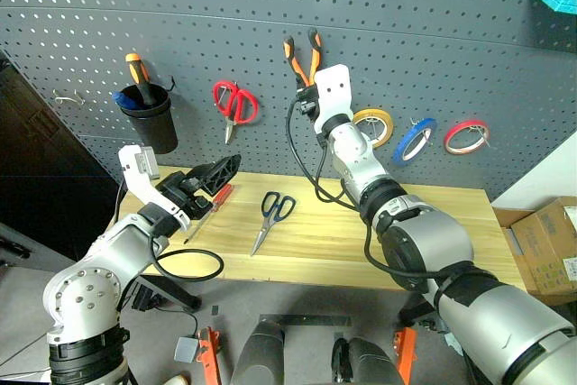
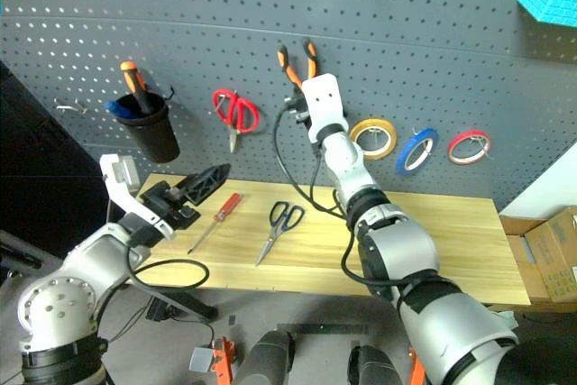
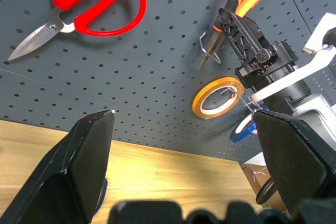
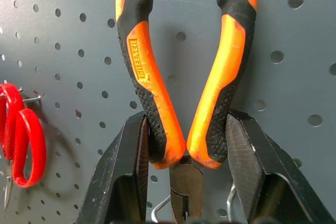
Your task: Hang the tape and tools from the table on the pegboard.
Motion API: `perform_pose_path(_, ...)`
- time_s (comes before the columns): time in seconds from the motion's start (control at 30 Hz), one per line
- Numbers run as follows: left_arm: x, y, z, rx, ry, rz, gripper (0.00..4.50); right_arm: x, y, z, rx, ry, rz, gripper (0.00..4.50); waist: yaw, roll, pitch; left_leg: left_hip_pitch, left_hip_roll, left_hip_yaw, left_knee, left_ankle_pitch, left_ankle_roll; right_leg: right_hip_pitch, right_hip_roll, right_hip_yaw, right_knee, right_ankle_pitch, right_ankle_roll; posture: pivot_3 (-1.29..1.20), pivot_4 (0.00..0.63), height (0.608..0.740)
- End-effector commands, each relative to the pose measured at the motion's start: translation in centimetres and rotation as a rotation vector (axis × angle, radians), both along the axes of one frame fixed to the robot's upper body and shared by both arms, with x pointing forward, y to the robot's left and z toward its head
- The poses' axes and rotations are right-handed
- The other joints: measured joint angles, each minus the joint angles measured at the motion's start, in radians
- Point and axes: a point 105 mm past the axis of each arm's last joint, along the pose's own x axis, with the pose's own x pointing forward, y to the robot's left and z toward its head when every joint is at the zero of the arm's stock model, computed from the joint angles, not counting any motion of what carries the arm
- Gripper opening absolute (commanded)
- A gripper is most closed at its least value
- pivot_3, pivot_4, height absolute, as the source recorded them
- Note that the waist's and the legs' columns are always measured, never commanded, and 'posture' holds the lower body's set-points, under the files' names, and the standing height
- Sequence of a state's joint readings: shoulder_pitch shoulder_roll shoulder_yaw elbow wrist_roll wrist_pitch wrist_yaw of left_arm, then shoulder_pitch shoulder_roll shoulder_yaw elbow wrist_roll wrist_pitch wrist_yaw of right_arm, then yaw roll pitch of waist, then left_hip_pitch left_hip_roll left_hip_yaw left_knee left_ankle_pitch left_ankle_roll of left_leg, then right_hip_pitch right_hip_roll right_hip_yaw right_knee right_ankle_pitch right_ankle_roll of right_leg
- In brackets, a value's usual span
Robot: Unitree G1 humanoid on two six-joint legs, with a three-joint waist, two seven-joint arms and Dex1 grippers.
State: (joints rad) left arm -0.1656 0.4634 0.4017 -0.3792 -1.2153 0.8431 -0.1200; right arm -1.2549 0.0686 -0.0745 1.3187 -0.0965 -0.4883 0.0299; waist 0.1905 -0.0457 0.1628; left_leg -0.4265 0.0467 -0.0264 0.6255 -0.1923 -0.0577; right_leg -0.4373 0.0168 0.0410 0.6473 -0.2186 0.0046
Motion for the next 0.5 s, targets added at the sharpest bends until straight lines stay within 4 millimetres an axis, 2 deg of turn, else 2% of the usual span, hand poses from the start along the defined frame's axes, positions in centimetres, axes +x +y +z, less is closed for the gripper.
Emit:
perform_pose_path(0.03,0.0,-0.3,1.1,0.001,-0.049,-0.006,4.50,-0.2,0.2,1.1,0.001,-0.038,0.014,2.90,0.000,0.000,0.000,0.000,0.000,0.000,0.000,0.000,0.000,0.000,0.000,0.000,0.000,0.000,0.000,0.42,0.117,0.740)
perform_pose_path(0.2,0.1,-0.2,1.1,-0.001,-0.052,-0.008,4.50,-0.1,-0.1,0.9,-0.011,-0.039,-0.002,4.48,-0.002,0.000,0.000,0.000,0.000,0.000,0.000,0.000,0.000,0.000,0.000,0.000,0.000,0.000,0.000,0.41,0.119,0.740)
perform_pose_path(0.33,0.2,-0.4,1.0,-0.003,-0.051,-0.009,4.50,0.1,-1.0,0.6,-0.002,-0.035,-0.031,4.48,-0.002,0.000,0.000,0.000,0.000,0.000,0.000,0.000,0.000,0.000,0.000,0.000,0.000,0.000,0.000,0.40,0.119,0.740)
perform_pose_path(0.5,0.9,0.1,-0.3,0.080,-0.014,0.052,4.50,-0.6,-1.6,-0.3,0.012,-0.057,0.029,4.48,-0.002,0.000,0.000,0.000,-0.001,0.000,0.001,0.000,0.000,0.001,0.000,0.000,0.000,-0.002,0.001,0.38,0.125,0.740)
